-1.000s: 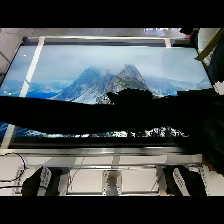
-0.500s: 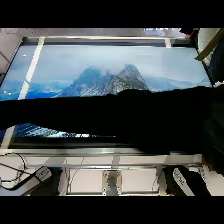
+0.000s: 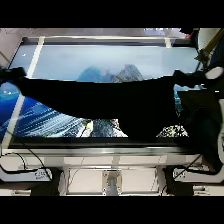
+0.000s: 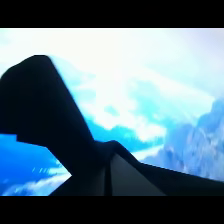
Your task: Fold the clothes and pants, and hang the long-sleeved shirts on hangers.
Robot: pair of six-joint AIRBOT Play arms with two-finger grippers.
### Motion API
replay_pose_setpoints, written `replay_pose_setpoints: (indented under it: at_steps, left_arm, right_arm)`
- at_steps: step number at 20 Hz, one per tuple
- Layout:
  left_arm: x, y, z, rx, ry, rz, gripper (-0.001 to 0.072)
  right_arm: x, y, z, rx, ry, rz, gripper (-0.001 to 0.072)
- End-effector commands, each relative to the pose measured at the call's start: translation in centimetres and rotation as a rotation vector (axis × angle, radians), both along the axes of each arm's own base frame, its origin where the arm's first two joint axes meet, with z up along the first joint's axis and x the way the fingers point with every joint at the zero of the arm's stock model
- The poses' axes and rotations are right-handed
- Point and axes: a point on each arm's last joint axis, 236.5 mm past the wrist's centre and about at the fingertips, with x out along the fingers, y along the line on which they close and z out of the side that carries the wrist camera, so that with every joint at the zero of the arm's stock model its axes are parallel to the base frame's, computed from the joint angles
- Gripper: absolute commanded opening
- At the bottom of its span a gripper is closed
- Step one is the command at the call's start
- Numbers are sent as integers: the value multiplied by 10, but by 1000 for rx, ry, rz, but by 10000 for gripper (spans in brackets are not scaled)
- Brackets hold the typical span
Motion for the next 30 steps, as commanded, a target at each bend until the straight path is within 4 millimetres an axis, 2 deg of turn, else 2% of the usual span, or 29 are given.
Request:
replay_pose_setpoints:
  at_steps: [1, 4, 5, 7, 8, 9, 10, 12, 14, 16, 17, 19, 20, 21, 23, 24, 26, 28, 30]
  left_arm:
    - [55, -3, -14, 45, -152, 117, 3]
    - [78, -1, -14, -37, -274, 180, 3]
    - [82, -4, -19, -53, -282, 183, 3]
    - [85, -14, -31, -86, -265, 182, 6]
    - [86, -20, -34, -98, -257, 179, 107]
    - [86, -25, -32, -110, -258, 175, 583]
    - [85, -29, -29, -111, -255, 171, 709]
    - [72, -29, -14, -104, -231, 178, 717]
    - [42, -12, 17, -88, -204, 221, 716]
    - [-1, 1, 50, -37, -146, 230, 709]
    - [-25, 0, 62, -20, -101, 227, 709]
    - [-69, -17, 72, -52, -2, 231, 709]
    - [-83, -38, 70, -109, 38, 210, 709]
    - [-90, -68, 62, -183, 80, 151, 708]
    - [-95, -162, 42, -393, 156, -100, 708]
    - [-98, -216, 34, -506, 177, -241, 709]
    - [-106, -290, 13, -602, 212, -422, 709]
    - [-124, -335, -24, -567, 299, -519, 709]
    - [-152, -380, -58, -508, 381, -687, 708]
  right_arm:
    - [54, -19, -33, 63, -103, -202, 18]
    - [79, -47, -5, 69, -264, -339, 18]
    - [82, -49, -2, 64, -285, -348, 17]
    - [78, -45, -9, 71, -253, -335, 21]
    - [75, -40, -14, 79, -223, -321, 167]
    - [71, -35, -18, 93, -195, -310, 472]
    - [66, -30, -19, 112, -165, -297, 518]
    - [51, -24, -13, 92, -99, -220, 515]
    - [28, -34, 10, -2, -58, -144, 515]
    - [-6, -58, 46, -123, -43, -129, 515]
    - [-26, -71, 65, -188, -35, -131, 515]
    - [-71, -87, 97, -274, -10, -118, 515]
    - [-91, -86, 108, -298, 5, -85, 515]
    - [-106, -83, 115, -324, 20, -46, 515]
    - [-128, -72, 127, -365, 29, 33, 515]
    - [-134, -67, 132, -359, 25, 45, 515]
    - [-138, -64, 138, -364, 9, 49, 515]
    - [-138, -64, 138, -371, 8, 56, 515]
    - [-136, -64, 138, -373, 6, 62, 515]
